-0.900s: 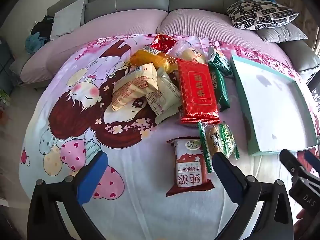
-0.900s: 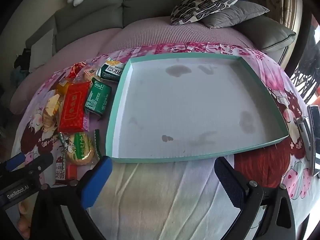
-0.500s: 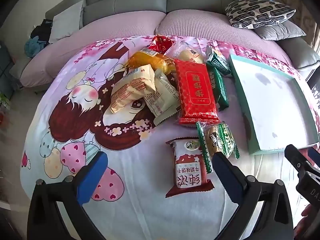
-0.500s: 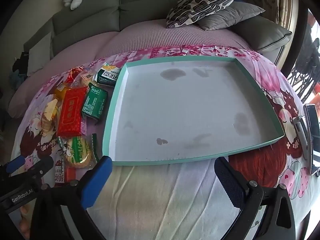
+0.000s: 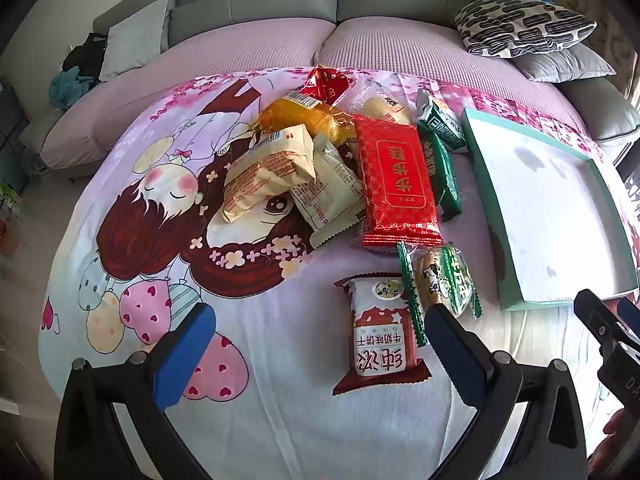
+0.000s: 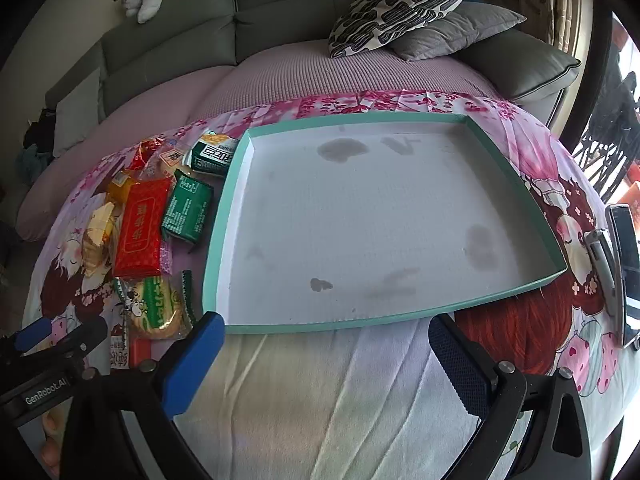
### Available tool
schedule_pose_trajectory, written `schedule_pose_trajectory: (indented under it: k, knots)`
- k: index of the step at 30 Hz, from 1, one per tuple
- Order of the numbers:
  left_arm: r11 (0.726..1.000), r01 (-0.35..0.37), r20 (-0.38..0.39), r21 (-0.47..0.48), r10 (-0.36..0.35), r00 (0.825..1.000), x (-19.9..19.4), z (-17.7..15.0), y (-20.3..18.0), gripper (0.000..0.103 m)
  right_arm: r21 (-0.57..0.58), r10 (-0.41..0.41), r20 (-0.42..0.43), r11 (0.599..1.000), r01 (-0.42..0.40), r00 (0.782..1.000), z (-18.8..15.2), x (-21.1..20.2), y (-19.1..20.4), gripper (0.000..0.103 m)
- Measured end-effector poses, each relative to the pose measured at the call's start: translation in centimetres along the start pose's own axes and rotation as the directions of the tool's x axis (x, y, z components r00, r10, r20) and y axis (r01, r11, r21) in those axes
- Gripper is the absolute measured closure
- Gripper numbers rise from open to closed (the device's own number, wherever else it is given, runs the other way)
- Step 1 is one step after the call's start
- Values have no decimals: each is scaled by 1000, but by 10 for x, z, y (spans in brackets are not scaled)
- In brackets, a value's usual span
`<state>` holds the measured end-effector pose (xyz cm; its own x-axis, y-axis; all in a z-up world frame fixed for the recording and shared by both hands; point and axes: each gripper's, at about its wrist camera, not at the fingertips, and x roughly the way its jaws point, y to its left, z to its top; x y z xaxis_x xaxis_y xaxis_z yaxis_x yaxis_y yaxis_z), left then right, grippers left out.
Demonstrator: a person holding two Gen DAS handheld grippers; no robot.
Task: Organize snacks
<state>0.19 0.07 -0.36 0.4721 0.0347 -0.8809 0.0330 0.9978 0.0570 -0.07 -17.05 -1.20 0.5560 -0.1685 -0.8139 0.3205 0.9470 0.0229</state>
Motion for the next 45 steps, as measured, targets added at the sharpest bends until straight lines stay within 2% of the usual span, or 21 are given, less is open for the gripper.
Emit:
schedule_pose_trajectory:
  k: [45]
  knots:
    - [999,15,20,-28,-14,1000,-3,2,0,0,25,-2,15,1000,1,1000,1,-2,-5,0]
